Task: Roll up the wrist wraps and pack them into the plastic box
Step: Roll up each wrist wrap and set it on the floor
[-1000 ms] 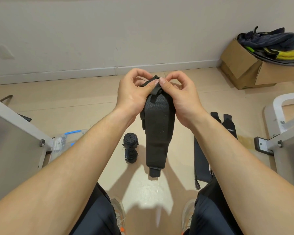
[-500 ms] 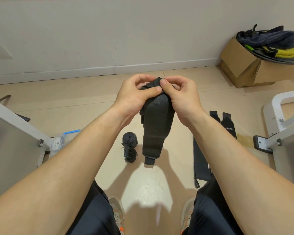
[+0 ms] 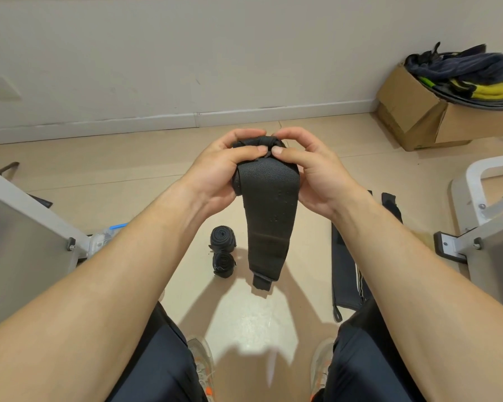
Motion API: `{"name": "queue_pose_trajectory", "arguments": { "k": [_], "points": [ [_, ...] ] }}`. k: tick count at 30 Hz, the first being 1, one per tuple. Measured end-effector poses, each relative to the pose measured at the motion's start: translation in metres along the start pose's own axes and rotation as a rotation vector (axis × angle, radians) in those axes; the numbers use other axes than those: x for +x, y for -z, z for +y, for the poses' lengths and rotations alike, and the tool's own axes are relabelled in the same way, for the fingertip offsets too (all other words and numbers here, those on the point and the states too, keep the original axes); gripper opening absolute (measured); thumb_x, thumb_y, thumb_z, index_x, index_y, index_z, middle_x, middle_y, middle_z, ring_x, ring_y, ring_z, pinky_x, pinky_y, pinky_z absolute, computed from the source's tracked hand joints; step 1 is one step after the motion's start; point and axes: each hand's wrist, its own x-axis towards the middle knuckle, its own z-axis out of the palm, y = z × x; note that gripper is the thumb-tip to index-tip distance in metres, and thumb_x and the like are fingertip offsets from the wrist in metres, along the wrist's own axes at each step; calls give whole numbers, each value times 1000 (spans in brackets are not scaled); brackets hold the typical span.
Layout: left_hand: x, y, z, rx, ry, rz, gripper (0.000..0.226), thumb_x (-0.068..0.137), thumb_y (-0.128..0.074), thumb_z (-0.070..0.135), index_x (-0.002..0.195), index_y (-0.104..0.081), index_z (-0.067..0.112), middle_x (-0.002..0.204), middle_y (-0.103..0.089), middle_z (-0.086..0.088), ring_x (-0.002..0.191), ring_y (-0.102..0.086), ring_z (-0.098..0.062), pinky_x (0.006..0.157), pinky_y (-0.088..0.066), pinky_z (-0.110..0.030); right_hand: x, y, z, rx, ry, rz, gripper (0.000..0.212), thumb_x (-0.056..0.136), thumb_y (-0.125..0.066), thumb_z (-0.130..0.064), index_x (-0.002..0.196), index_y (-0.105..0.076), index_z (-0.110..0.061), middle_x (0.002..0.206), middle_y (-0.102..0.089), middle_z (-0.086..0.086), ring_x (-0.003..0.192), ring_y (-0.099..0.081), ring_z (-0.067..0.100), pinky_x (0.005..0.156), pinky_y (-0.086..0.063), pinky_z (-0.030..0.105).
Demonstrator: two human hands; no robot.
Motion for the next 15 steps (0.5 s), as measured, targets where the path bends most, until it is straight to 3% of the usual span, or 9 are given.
{"name": "queue_pose_trajectory", "arguments": {
  "k": [7,12,15],
  "points": [
    [-4,6,4,43,-74,-218,23,82,-63,9,88,-82,21,95,-77,-6,84,-74,-18,72,-60,-29,-4,0,-6,160,-71,-26,26,88,-55,10,88,-63,-14,86,-70,12,77,-68,25,72,-60,34],
    [-5,1,1,166,-75,-99,17,88,-64,26,95,-73,14,87,-74,-1,78,-71,-14,64,-57,-26,0,4,-4,25,-25,50,32,85,-54,19,80,-62,-12,82,-66,10,71,-64,21,61,-55,27],
    [-3,0,-2,286,-76,7,4,92,-70,16,92,-74,14,81,-73,0,72,-68,-13,60,-51,-25,2,2,0,-92,7,107,33,82,-55,22,79,-64,-9,79,-68,8,68,-65,19,59,-54,26]
  ]
}}
